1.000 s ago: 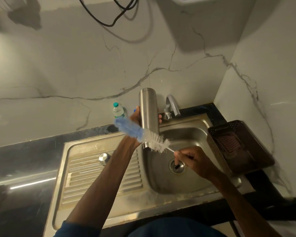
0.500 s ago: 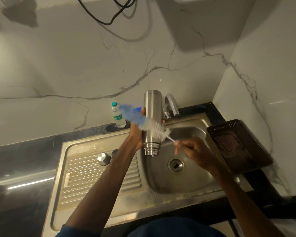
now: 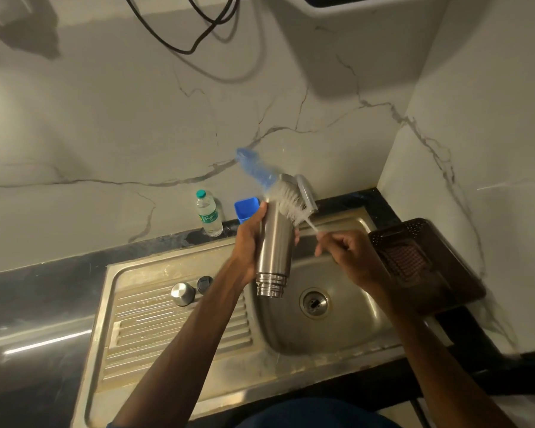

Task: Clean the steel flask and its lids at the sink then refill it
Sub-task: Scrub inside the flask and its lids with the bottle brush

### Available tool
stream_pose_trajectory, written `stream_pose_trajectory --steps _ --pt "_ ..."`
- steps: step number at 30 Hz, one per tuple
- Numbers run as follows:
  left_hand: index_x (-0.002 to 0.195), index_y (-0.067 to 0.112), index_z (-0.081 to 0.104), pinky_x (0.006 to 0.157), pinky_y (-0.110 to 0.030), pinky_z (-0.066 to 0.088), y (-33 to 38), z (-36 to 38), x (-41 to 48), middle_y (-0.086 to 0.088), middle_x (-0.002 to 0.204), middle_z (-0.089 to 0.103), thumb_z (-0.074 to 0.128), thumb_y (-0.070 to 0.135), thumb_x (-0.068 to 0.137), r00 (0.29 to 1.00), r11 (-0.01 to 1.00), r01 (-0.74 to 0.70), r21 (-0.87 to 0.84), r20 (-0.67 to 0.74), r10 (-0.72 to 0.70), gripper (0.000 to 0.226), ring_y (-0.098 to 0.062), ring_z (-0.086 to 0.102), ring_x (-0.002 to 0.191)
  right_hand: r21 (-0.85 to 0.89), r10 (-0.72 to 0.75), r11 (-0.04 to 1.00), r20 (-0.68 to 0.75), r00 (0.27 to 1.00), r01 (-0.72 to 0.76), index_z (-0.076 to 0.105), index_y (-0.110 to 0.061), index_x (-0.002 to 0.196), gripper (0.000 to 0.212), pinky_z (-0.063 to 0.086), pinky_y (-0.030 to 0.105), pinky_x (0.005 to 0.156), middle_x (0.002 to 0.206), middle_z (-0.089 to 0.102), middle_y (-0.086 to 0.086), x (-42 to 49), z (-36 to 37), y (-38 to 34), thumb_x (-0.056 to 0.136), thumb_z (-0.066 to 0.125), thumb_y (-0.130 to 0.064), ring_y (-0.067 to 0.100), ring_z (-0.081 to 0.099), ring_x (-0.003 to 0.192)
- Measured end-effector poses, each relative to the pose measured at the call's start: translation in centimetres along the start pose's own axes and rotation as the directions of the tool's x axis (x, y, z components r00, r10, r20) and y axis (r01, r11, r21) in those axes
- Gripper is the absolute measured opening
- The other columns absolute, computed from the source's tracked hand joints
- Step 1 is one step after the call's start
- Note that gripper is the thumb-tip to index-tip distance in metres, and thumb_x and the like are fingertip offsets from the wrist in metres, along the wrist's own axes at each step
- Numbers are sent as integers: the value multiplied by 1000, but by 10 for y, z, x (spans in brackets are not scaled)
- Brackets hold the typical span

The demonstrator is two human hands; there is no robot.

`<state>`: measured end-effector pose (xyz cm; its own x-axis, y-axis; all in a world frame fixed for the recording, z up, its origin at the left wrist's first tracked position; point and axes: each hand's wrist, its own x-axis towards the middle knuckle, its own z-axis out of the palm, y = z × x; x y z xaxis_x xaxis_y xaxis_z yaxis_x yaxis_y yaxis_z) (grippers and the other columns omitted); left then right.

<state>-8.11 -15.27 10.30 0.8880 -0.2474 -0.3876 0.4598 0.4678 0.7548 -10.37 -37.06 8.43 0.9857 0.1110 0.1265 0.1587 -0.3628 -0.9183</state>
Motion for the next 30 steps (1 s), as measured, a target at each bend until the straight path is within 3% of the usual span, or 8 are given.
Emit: stream_pose_trajectory --steps 4,8,11,14,18,21,24,30 --pt "109 8 61 68 -33 58 7 -7 0 -10 87 69 56 49 83 997 995 -21 95 -70 28 49 -24 67 71 -5 -9 1000 129 992 10 74 -13 72 37 31 23 46 43 41 -7 -15 -6 11 103 61 -26 10 34 39" --pt "128 3 61 82 -44 60 5 -3 -2 -24 111 70 48 49 103 999 998 -21 56 35 19 54 -33 70 87 -70 9 998 -36 999 -11 76 -18 73 37 34 21 45 44 52 -9 2 -10 9 103 61 -34 4 40 39" --pt "121 7 72 85 -47 59 0 1 -3 -24 119 69 43 47 107 997 999 -31 30 76 28 51 -36 70 92 -118 -37 993 -134 990 21 76 -21 71 40 35 34 45 45 53 3 17 -13 6 103 60 -39 12 39 40" --pt "120 6 67 84 -46 59 3 2 -4 -26 111 70 45 47 106 1000 998 -25 54 13 24 48 -35 70 87 -66 -27 998 -23 999 25 75 -20 72 41 33 36 46 44 44 -3 13 -14 9 103 59 -43 15 37 41" --pt "137 -2 53 82 -44 60 8 -5 1 -27 117 65 54 45 99 993 986 -87 140 -68 98 60 -36 69 92 -83 13 997 145 989 -1 74 -23 73 45 36 30 50 46 48 -7 -1 -16 12 100 56 -54 12 39 41" --pt "135 2 55 78 -42 61 6 -2 -2 -25 113 68 53 48 102 997 991 -58 118 -45 64 57 -35 70 87 -90 -6 996 20 1000 8 75 -21 71 41 47 40 53 52 61 -1 8 -17 10 101 60 -45 15 50 44" --pt "128 2 58 78 -42 61 0 1 -6 -26 108 68 59 46 98 999 988 -35 150 18 33 53 -37 70 86 -115 -48 993 -100 994 37 74 -18 68 42 47 44 50 44 47 -1 22 -17 2 102 61 -39 13 39 39" --pt "132 0 57 81 -42 62 1 2 -7 -30 115 67 62 46 96 999 997 -15 71 30 13 58 -37 71 90 -79 -38 996 -85 996 31 73 -19 70 42 37 35 46 43 45 -6 19 -14 3 104 59 -40 14 37 38"
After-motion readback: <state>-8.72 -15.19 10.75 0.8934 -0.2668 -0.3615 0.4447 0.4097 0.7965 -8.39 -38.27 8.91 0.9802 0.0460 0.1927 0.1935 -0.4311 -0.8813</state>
